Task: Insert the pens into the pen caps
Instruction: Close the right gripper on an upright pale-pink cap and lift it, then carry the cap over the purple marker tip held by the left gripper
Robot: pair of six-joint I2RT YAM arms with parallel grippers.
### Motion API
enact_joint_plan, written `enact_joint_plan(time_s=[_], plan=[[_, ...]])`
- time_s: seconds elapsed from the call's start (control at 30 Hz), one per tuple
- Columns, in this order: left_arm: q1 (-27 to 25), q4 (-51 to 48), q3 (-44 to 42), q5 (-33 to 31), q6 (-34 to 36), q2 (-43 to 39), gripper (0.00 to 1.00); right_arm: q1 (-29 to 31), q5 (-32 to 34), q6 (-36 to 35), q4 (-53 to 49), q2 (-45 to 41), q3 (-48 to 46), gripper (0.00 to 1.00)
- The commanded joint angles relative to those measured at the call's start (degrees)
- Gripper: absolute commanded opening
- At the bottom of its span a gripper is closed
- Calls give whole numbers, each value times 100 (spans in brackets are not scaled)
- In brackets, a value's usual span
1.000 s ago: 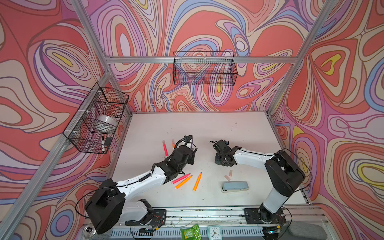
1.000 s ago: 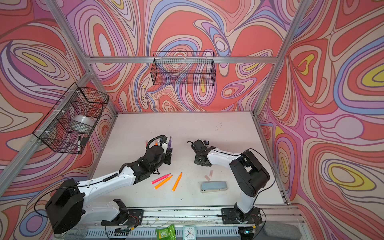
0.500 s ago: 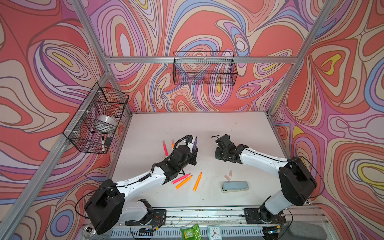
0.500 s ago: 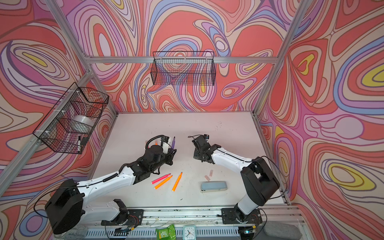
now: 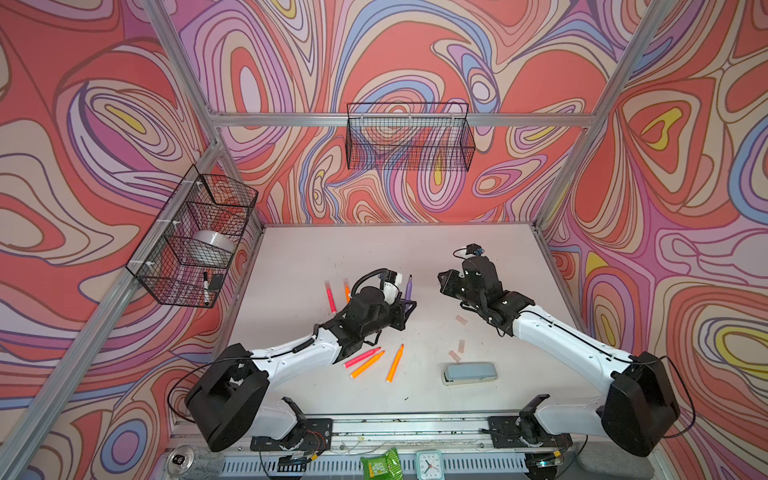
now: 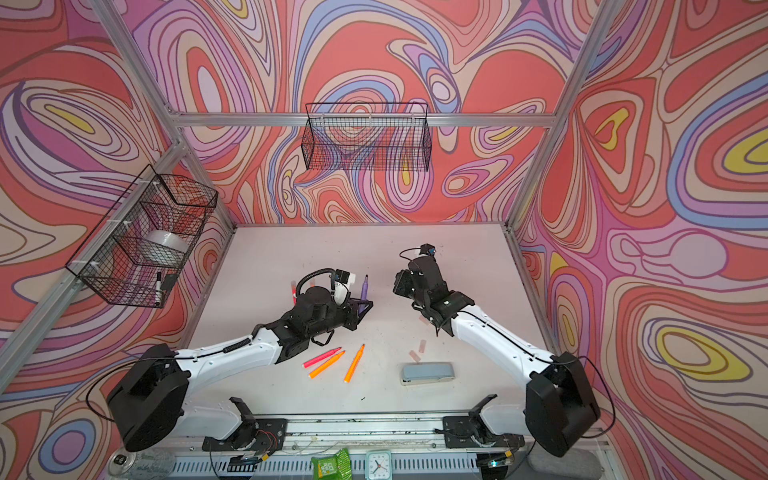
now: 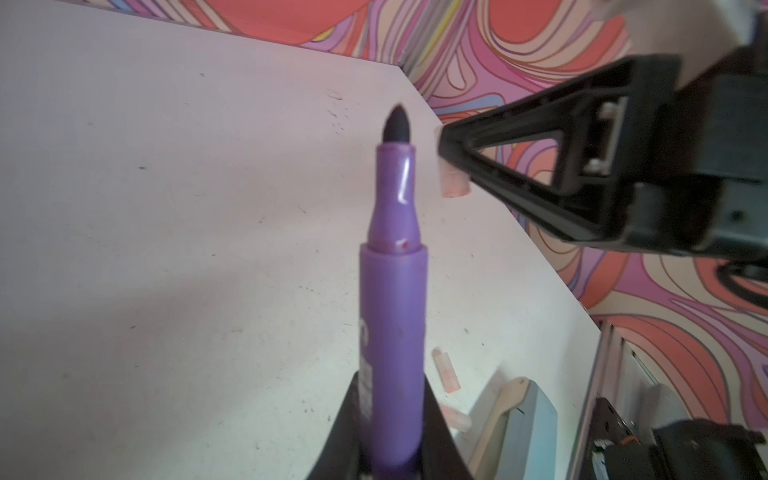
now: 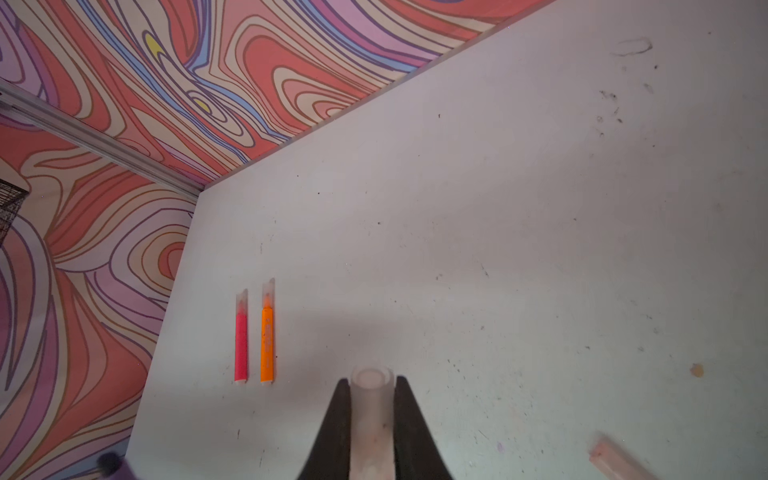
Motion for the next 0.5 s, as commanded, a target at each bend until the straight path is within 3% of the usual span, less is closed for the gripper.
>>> enact_joint_plan(time_s=[0.0, 0.47], plan=[[-2, 311, 56, 588, 510, 114, 0, -141, -457, 107, 620, -201, -328, 3], [-267, -694, 843, 393, 530, 950, 0, -323, -883, 401, 1430, -804, -1018, 0]])
